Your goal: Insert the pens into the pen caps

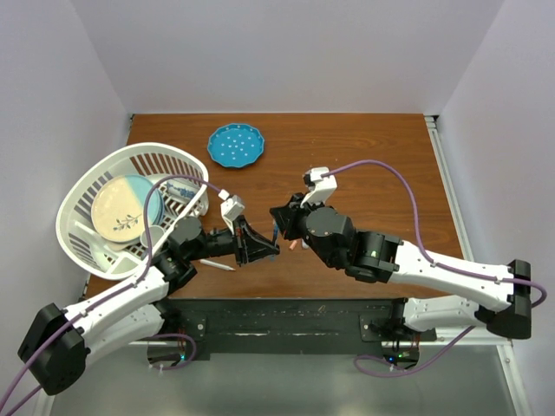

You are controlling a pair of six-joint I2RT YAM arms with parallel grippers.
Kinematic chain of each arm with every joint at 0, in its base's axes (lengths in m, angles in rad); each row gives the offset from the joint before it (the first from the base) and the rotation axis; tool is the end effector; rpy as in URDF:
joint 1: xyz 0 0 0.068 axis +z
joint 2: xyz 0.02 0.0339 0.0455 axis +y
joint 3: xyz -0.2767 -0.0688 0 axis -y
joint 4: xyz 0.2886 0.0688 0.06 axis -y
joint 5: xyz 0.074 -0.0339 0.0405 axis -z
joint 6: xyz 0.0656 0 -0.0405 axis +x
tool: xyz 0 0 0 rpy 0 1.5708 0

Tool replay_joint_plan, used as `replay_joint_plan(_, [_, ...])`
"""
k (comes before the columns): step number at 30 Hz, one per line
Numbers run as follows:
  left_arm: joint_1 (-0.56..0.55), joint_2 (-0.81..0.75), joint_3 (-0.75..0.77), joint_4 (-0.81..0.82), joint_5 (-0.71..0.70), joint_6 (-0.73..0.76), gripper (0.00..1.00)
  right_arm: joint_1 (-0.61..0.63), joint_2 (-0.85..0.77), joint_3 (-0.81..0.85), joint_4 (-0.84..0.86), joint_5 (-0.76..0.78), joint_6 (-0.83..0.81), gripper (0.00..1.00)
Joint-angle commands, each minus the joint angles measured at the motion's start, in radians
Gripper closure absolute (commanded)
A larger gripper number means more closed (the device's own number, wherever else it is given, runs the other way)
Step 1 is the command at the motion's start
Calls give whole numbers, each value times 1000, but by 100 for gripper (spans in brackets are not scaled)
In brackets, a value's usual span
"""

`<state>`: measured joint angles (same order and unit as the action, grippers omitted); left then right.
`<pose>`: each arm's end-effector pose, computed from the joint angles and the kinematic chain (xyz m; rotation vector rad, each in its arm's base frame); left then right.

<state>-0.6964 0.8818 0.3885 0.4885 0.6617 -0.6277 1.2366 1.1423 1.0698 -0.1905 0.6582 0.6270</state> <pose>0.1678 -0.1929 0.2427 0.6422 1.6870 -1.5077 0.1425 0.2880 0.3714 -0.0897 1.8362 0.7318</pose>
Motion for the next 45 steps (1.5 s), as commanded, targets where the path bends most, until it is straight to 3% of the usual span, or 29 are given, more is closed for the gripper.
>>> replay_joint_plan(1, [-6,3,24,85,-1,-4,100,3,-16,-48,65,-67,23,100])
replay_joint_plan(4, [-6,40,91,53,41,-1,100,1,-24,-89,46,-136,45,100])
replay_joint_plan(8, [9,48,162,27,-36,14,100,3,-58,-191,62,-205,89,100])
replay_joint_plan(15, [34,180,242,45,-45,-22,100,37,-55,-330,125,-247,166,100])
replay_joint_plan(21, [34,224,294,7,-47,9,100,75,-33,-283,96,-186,157,100])
replay_joint_plan(28, [32,195,222,-80,-34,30,100,55,-78,-162,11,13,83,100])
replay_joint_plan(29, [32,187,211,-83,-27,25,96,41,-75,-125,-12,17,56,100])
replay_joint_plan(30, [32,184,204,-93,-25,23,88,20,-70,-110,-23,9,42,100])
replay_joint_plan(31, [34,183,191,-117,-22,25,71,-29,-66,-94,-33,-5,31,100])
replay_joint_plan(33, [34,166,181,-157,-19,28,57,-107,-70,-65,-62,-67,11,100])
replay_joint_plan(34, [32,145,176,-175,-34,36,46,-129,-76,-54,-85,-100,-7,100])
replay_joint_plan(36, [32,122,176,-246,-62,52,36,-181,-87,-41,-122,-115,-29,100])
replay_joint_plan(37, [34,97,179,-270,-83,59,24,-196,-92,-34,-165,-117,-33,100])
replay_joint_plan(40, [32,63,187,-361,-123,94,18,-291,-113,-44,-237,-159,-58,100])
replay_joint_plan(45, [32,42,242,-595,-281,181,17,-532,-49,-74,-359,-302,-79,100])
